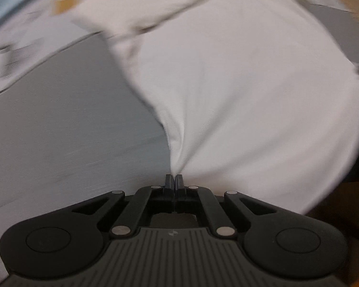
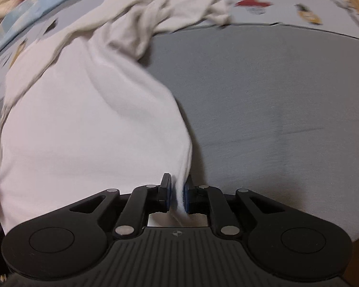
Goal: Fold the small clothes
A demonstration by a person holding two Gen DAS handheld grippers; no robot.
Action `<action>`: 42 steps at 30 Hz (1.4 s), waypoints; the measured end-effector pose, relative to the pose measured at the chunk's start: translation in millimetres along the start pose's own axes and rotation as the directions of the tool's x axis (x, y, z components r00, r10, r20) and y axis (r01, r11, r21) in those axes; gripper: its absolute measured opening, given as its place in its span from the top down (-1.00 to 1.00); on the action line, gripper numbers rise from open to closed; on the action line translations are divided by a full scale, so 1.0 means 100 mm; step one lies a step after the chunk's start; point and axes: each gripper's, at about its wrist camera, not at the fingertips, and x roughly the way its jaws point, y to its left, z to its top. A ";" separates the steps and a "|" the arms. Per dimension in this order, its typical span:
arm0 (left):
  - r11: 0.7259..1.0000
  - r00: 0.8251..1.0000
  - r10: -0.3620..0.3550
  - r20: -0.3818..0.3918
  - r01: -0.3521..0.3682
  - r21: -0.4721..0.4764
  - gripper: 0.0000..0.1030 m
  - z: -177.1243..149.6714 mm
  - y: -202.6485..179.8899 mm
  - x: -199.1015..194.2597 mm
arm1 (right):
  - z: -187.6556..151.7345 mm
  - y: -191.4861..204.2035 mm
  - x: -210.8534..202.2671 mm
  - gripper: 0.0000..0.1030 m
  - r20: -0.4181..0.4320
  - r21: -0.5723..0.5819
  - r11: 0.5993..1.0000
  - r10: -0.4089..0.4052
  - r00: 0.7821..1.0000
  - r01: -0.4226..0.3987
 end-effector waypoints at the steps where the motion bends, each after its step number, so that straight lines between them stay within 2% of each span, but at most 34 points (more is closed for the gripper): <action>1: 0.998 0.999 0.045 0.006 -0.044 -0.042 1.00 -0.05 0.15 -0.02 | -0.01 0.06 0.03 0.78 -0.024 -0.026 0.999 0.022 0.999 -0.022; 3: 0.991 0.997 0.069 0.044 -0.064 -0.115 0.99 -0.10 0.37 -0.13 | -0.04 0.20 0.07 0.78 -0.052 -0.097 0.994 0.044 0.998 -0.049; 4: 0.984 0.996 0.055 0.066 -0.043 -0.171 0.99 -0.10 0.46 -0.19 | -0.06 0.26 0.08 0.78 -0.061 -0.125 0.990 0.050 0.997 -0.058; 6: 0.975 0.995 0.034 0.097 -0.012 -0.222 0.93 -0.14 0.55 -0.29 | -0.08 0.37 0.11 0.78 -0.084 -0.171 0.982 0.065 0.994 -0.078; 9: 0.976 0.996 -0.006 0.089 0.025 -0.214 0.33 -0.12 0.48 -0.35 | -0.10 0.51 0.12 0.78 -0.090 -0.218 0.971 0.075 0.993 -0.093; 10: 0.982 0.997 0.006 0.081 0.010 -0.191 0.32 -0.13 0.42 -0.33 | -0.10 0.55 0.11 0.78 -0.084 -0.224 0.968 0.092 0.992 -0.108; 11: 0.985 0.998 0.014 0.069 -0.001 -0.175 0.32 -0.13 0.43 -0.29 | -0.09 0.59 0.11 0.66 -0.083 -0.225 0.966 0.108 0.991 -0.125; 12: 0.986 0.998 0.014 0.054 -0.005 -0.166 0.32 -0.13 0.40 -0.26 | -0.09 0.63 0.12 0.33 -0.086 -0.223 0.965 0.122 0.989 -0.138; 14: 0.986 1.000 -0.001 0.029 0.006 -0.164 0.32 -0.15 0.37 -0.20 | -0.09 0.72 0.17 0.08 -0.089 -0.242 0.962 0.107 0.990 -0.125; 16: 0.986 1.000 0.004 0.019 -0.001 -0.167 0.32 -0.14 0.36 -0.13 | -0.10 0.82 0.24 0.09 -0.096 -0.272 0.958 0.071 0.993 -0.094; 19: 0.981 1.000 0.010 0.001 -0.009 -0.192 0.32 -0.09 0.37 -0.06 | -0.07 0.92 0.38 0.13 -0.125 -0.259 0.963 0.044 0.991 -0.075; 22: 0.977 0.999 0.033 -0.011 -0.035 -0.210 0.32 -0.01 0.35 0.00 | -0.06 0.98 0.49 0.37 -0.137 -0.266 0.964 -0.011 0.990 -0.026; 23: 0.976 0.999 0.036 -0.018 -0.039 -0.215 0.32 0.03 0.34 0.03 | -0.06 1.01 0.50 0.61 -0.131 -0.275 0.961 -0.016 0.991 -0.020; 24: 0.976 0.999 0.043 -0.023 -0.047 -0.215 0.32 0.06 0.31 0.04 | -0.05 1.03 0.50 0.94 -0.125 -0.279 0.960 -0.012 0.992 -0.023; 27: 0.979 0.994 0.106 -0.013 -0.107 -0.175 0.32 0.17 0.17 0.03 | 0.01 1.00 0.49 0.95 -0.111 -0.259 0.965 -0.003 0.994 -0.026; 29: 0.981 0.990 0.139 0.030 -0.133 -0.142 0.32 0.26 0.06 -0.02 | 0.08 0.90 0.44 0.95 -0.038 -0.235 0.970 -0.070 0.997 0.060; 32: 0.987 0.988 0.106 0.112 -0.091 -0.131 0.32 0.41 -0.08 -0.12 | 0.20 0.70 0.37 0.95 0.036 -0.144 0.974 -0.171 0.985 0.175; 35: 0.990 0.986 0.064 0.153 -0.043 -0.134 0.32 0.54 -0.18 -0.17 | 0.22 0.64 0.39 0.90 -0.013 -0.089 0.989 -0.124 0.992 0.122; 39: 0.994 0.988 0.023 0.154 -0.007 -0.107 0.32 0.70 -0.33 -0.12 | 0.20 0.73 0.34 0.45 0.034 -0.110 0.984 -0.137 0.990 0.140; 42: 0.997 0.993 -0.004 0.120 0.013 -0.076 0.27 0.75 -0.46 -0.01 | 0.23 0.76 0.40 0.44 0.007 -0.120 0.985 -0.120 0.993 0.120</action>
